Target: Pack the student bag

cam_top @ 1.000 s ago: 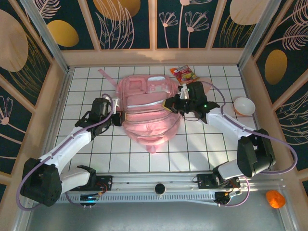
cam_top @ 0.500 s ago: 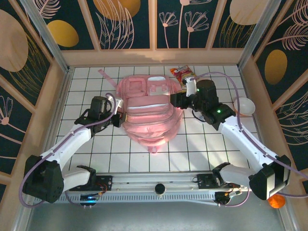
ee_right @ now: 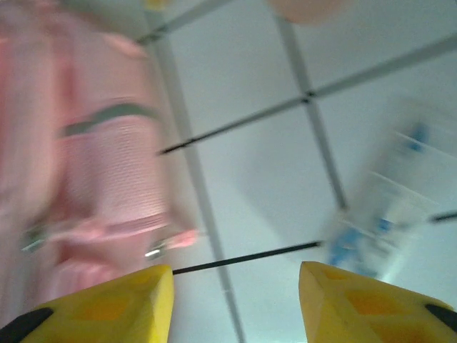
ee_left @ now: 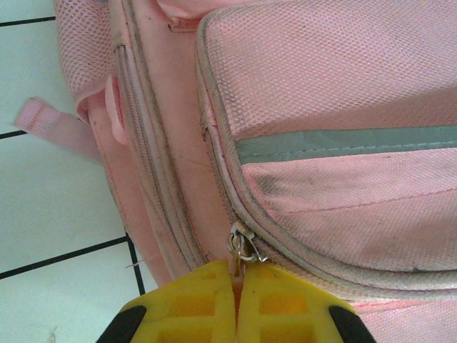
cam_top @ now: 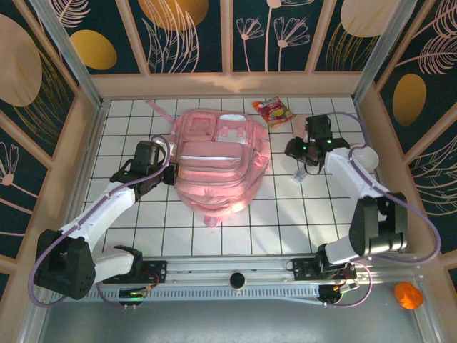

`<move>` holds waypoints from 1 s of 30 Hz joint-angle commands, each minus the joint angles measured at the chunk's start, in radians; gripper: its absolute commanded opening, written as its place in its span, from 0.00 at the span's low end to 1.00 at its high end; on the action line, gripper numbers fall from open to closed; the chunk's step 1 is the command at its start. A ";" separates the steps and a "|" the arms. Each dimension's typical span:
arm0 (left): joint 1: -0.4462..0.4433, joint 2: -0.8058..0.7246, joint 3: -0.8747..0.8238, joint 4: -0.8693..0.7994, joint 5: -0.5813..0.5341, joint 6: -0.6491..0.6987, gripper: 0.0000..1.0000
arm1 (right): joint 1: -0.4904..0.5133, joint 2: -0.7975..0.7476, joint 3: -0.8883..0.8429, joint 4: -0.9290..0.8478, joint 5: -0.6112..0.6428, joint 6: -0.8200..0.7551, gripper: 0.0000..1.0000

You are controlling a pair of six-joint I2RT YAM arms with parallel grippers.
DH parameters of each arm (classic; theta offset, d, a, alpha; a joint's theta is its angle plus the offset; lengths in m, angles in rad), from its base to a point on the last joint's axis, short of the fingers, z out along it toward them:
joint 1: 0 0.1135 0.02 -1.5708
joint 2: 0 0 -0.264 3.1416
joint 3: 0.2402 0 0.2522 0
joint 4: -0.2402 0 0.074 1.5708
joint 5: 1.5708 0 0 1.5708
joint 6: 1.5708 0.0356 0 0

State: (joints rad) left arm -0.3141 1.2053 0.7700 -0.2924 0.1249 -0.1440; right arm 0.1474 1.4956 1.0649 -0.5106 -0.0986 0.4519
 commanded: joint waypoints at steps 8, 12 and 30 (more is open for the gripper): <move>0.001 -0.145 -0.093 0.001 0.129 -0.157 0.00 | -0.100 0.216 0.011 -0.014 0.091 0.146 0.56; -0.017 -0.233 -0.154 -0.006 0.165 -0.238 0.00 | -0.100 0.262 0.025 0.014 0.077 0.146 0.56; -0.050 -0.224 0.016 0.000 0.162 0.386 0.70 | -0.096 0.176 -0.068 0.054 0.021 0.104 0.35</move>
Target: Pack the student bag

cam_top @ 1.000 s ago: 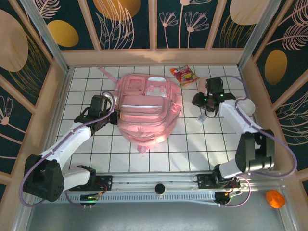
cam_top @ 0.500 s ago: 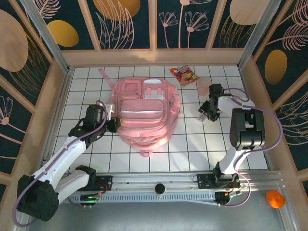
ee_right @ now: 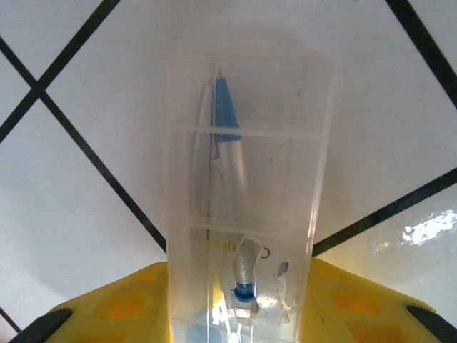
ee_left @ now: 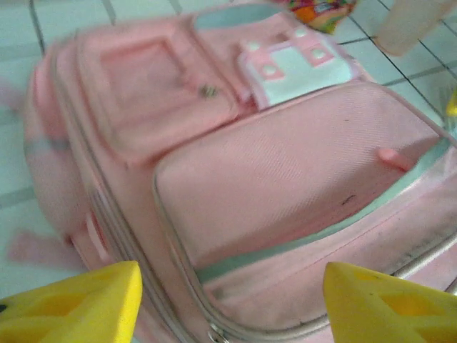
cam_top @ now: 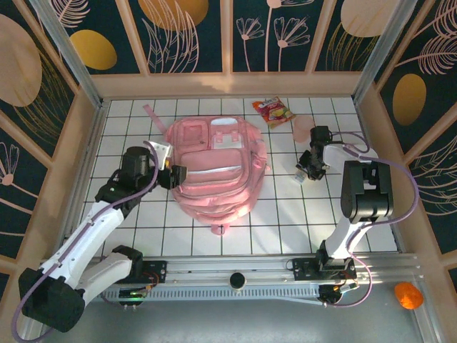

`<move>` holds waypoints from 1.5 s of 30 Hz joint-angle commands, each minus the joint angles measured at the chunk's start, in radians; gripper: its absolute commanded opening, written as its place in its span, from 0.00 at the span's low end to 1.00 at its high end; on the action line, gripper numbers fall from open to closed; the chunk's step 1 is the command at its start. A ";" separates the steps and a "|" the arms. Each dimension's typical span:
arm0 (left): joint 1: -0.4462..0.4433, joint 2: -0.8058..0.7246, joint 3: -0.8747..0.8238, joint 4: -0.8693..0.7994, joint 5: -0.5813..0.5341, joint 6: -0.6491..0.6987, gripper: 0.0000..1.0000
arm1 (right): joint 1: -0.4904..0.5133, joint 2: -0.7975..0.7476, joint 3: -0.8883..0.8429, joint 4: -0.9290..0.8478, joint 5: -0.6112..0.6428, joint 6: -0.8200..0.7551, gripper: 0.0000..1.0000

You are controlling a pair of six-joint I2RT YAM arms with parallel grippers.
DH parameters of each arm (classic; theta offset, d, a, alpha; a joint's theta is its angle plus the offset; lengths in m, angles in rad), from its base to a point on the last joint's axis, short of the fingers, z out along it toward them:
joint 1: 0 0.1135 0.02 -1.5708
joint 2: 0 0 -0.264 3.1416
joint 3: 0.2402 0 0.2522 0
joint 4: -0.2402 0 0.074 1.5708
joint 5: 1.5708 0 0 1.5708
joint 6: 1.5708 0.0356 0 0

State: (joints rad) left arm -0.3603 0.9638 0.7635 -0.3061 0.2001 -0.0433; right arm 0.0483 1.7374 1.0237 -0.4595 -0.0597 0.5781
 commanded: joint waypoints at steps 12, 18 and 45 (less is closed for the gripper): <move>-0.112 0.136 -0.051 0.118 0.079 0.839 0.99 | 0.036 -0.322 -0.149 -0.011 -0.062 -0.027 0.36; -0.131 0.242 -0.036 0.225 0.003 0.815 0.96 | 0.098 -0.422 -0.163 0.017 -0.080 -0.027 0.36; -0.131 0.297 0.171 0.283 0.111 0.322 0.00 | 0.472 -0.663 -0.147 0.508 -0.266 -0.558 0.28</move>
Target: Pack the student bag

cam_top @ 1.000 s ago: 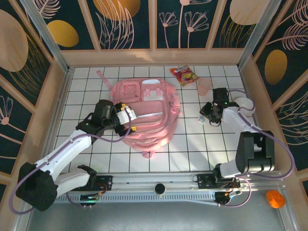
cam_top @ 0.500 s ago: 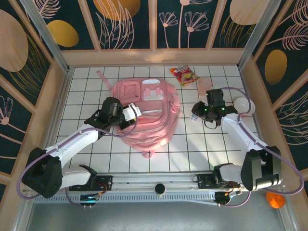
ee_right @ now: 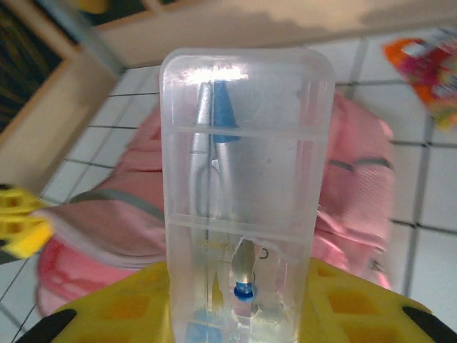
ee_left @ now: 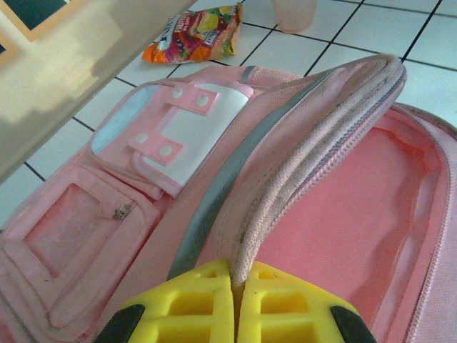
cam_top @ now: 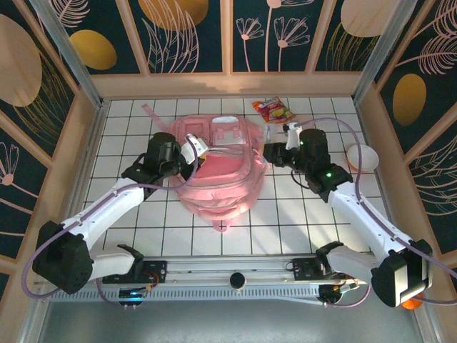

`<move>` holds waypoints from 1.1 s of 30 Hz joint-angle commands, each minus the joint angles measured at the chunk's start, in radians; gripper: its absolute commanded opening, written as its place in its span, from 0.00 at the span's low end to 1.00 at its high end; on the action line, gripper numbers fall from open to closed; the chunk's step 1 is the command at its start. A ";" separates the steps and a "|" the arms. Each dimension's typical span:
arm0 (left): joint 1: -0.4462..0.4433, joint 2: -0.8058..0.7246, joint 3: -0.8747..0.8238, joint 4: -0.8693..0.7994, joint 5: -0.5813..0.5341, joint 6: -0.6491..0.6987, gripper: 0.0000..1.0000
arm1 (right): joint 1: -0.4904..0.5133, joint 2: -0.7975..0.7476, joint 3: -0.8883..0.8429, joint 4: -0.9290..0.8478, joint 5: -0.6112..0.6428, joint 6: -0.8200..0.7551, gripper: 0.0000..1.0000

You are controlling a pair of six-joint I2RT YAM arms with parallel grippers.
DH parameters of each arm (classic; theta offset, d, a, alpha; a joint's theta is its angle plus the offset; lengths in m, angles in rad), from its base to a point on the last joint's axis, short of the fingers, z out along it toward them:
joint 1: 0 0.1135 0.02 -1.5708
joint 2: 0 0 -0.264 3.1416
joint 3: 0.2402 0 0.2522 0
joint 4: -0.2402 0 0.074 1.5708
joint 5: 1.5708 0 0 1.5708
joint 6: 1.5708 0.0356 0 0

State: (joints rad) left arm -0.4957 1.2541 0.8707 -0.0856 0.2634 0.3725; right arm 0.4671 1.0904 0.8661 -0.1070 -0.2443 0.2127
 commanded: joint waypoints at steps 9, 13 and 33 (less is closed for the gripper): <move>0.005 0.064 0.147 0.013 0.119 -0.149 0.00 | 0.233 0.001 -0.081 0.312 -0.134 -0.708 0.18; 0.006 0.059 0.165 0.017 0.151 -0.175 0.00 | 0.240 0.038 -0.084 0.264 -0.141 -0.950 0.17; 0.006 0.032 0.166 0.046 0.235 -0.194 0.00 | 0.235 0.351 0.128 0.092 0.094 -1.283 0.27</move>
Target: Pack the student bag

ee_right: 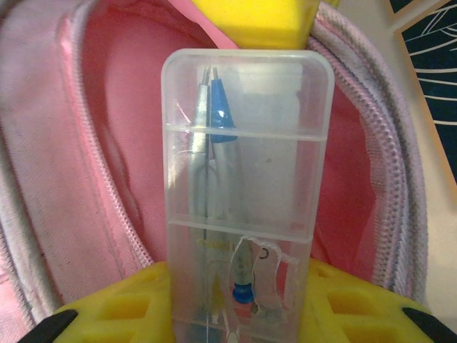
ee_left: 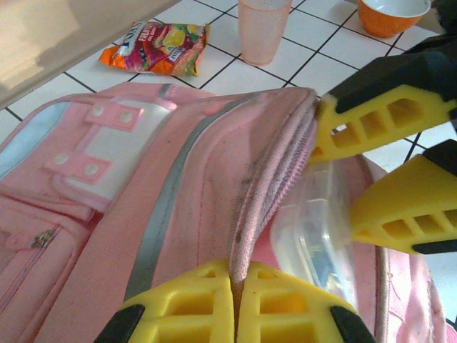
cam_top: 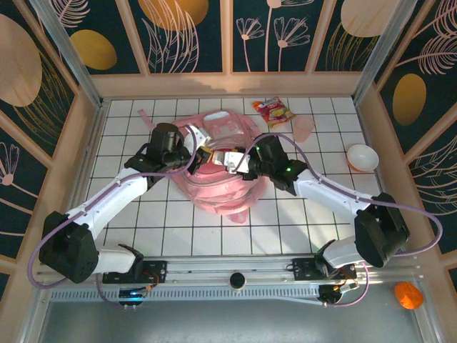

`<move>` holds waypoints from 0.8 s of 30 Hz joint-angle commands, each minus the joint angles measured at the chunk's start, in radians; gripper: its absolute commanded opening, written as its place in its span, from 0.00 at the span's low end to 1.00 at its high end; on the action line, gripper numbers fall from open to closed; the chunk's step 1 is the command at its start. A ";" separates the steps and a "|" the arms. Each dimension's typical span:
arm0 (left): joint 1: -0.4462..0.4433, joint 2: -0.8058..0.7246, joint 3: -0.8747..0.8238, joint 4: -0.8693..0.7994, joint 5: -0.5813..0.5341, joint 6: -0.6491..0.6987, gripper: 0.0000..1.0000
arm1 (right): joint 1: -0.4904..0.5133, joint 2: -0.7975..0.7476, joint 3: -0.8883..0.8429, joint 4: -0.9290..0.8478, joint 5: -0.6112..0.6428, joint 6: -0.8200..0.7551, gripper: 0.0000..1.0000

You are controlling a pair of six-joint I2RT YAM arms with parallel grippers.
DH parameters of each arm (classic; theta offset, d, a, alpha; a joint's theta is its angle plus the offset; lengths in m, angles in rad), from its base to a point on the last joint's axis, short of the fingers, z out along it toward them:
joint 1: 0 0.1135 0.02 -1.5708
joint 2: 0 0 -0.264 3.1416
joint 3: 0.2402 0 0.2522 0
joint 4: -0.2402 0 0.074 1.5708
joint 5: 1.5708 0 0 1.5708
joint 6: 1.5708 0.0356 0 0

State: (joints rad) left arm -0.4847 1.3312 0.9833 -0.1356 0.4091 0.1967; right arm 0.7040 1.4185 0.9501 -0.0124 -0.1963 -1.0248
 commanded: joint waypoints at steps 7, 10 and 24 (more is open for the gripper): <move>-0.005 -0.052 0.051 0.105 0.077 -0.024 0.00 | -0.002 0.050 0.075 -0.030 0.073 -0.055 0.36; -0.005 -0.052 0.052 0.105 0.054 -0.025 0.00 | -0.001 0.060 0.080 -0.043 0.093 -0.076 0.36; -0.005 -0.066 0.051 0.090 -0.042 -0.018 0.00 | 0.007 0.112 0.172 -0.142 0.186 -0.053 0.47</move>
State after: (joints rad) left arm -0.4847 1.3266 0.9836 -0.1310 0.3466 0.1806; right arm 0.7155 1.5196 1.0863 -0.1287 -0.0734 -1.1107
